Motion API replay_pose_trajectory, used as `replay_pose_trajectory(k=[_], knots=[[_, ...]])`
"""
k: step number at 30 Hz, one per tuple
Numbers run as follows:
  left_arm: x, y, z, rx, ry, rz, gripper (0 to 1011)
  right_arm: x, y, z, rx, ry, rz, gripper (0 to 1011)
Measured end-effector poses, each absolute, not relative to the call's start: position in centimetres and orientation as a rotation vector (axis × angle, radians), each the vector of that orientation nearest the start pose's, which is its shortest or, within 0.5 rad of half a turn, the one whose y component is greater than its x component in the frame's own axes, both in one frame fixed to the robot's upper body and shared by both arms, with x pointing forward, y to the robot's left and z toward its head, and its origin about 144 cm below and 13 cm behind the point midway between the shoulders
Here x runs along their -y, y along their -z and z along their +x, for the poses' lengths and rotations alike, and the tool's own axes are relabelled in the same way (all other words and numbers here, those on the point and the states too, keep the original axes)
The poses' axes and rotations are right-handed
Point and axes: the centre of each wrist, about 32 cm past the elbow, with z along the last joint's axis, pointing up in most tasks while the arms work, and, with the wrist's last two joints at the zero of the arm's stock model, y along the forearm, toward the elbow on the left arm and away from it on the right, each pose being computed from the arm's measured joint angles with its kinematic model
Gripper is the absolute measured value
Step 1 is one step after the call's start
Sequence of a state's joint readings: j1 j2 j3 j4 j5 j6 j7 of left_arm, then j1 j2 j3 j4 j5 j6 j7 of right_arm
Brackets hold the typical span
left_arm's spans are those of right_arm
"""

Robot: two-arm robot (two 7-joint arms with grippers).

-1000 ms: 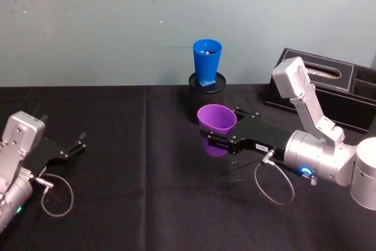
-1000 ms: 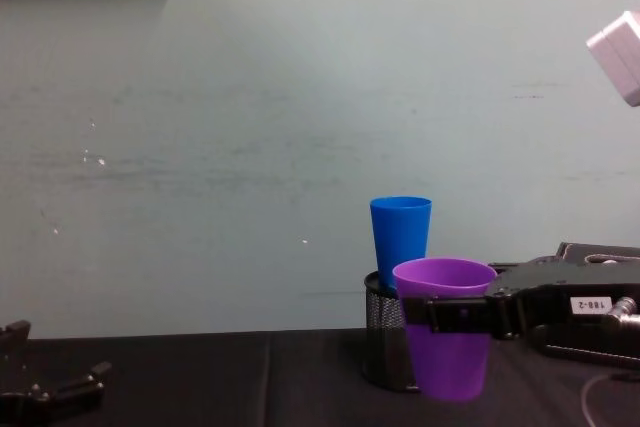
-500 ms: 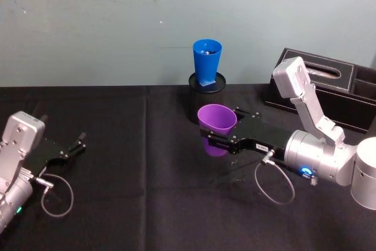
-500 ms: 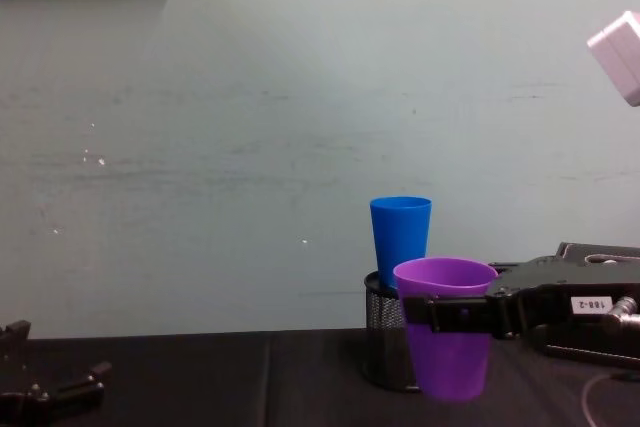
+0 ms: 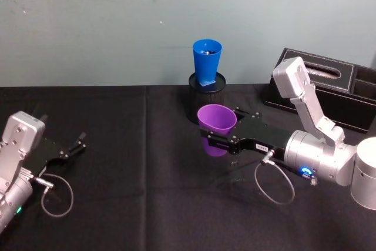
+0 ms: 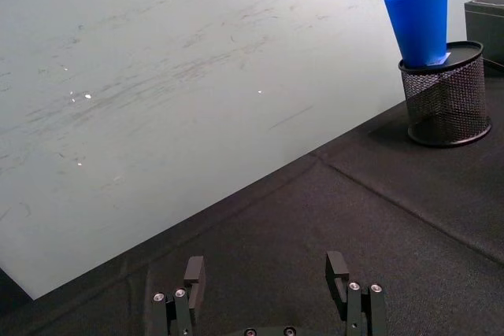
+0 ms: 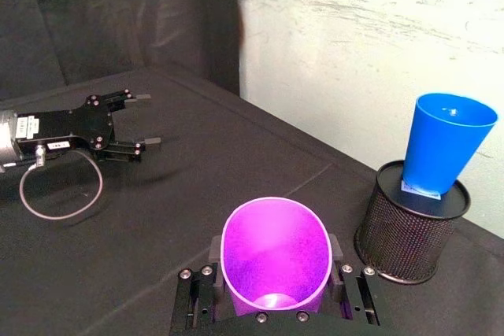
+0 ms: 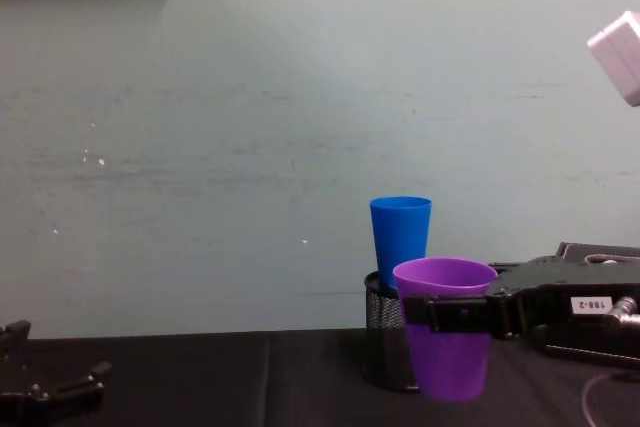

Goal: Pick up one cup with a gripper and tap it against the other cup.

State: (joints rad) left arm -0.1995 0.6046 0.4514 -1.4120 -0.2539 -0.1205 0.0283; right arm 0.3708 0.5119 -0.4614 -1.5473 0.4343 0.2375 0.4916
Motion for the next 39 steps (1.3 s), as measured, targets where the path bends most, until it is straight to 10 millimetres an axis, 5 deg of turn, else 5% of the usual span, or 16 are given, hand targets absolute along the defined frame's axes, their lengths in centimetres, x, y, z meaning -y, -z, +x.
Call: replay_pose_trajectory(k=[39], knots=[[-30.97,-113.98,48.86,0.285,-1.248,0.304,1000,25.05,-122.97,52.79,0.017,0.718,-0.224,718]])
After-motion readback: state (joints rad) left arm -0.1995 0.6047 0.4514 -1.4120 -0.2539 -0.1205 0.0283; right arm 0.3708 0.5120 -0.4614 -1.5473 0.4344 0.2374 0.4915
